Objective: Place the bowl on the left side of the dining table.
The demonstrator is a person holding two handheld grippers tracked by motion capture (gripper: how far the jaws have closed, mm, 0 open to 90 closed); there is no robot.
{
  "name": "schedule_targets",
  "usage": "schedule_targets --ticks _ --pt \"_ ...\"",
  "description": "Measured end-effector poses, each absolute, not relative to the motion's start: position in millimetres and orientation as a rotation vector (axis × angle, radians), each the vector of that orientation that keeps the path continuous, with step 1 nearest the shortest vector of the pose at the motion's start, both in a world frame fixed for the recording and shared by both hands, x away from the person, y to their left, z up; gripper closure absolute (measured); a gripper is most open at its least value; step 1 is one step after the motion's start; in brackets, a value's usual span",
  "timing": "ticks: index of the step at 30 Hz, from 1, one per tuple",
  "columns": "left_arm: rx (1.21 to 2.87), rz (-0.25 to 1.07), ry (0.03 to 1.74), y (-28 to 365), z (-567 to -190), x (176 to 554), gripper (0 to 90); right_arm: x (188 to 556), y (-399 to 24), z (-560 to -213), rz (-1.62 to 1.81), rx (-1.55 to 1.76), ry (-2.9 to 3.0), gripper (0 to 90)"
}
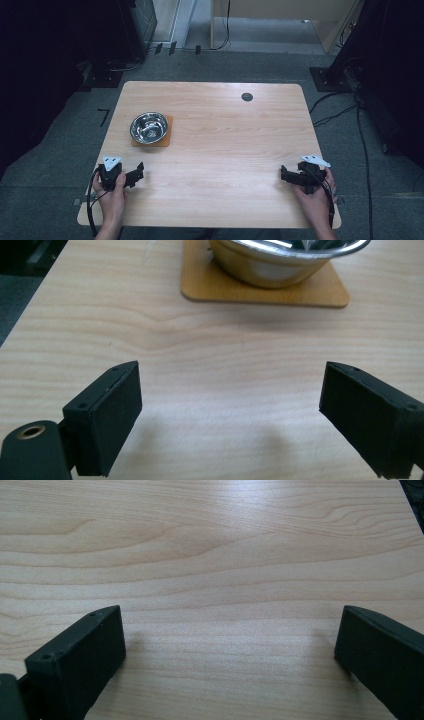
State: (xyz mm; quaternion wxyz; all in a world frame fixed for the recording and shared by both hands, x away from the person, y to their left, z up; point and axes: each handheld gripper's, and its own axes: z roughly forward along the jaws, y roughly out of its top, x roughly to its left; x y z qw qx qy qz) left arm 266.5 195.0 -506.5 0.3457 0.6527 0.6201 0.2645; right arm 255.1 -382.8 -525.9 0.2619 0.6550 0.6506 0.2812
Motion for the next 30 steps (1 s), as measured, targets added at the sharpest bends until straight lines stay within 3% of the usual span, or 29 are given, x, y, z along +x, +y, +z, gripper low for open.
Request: schedule_targets --ticks 30 --pt "1.726 0.696 1.666 227 -516 242 9.8 255 -383 -526 0.761 1.772 1.761 0.0"
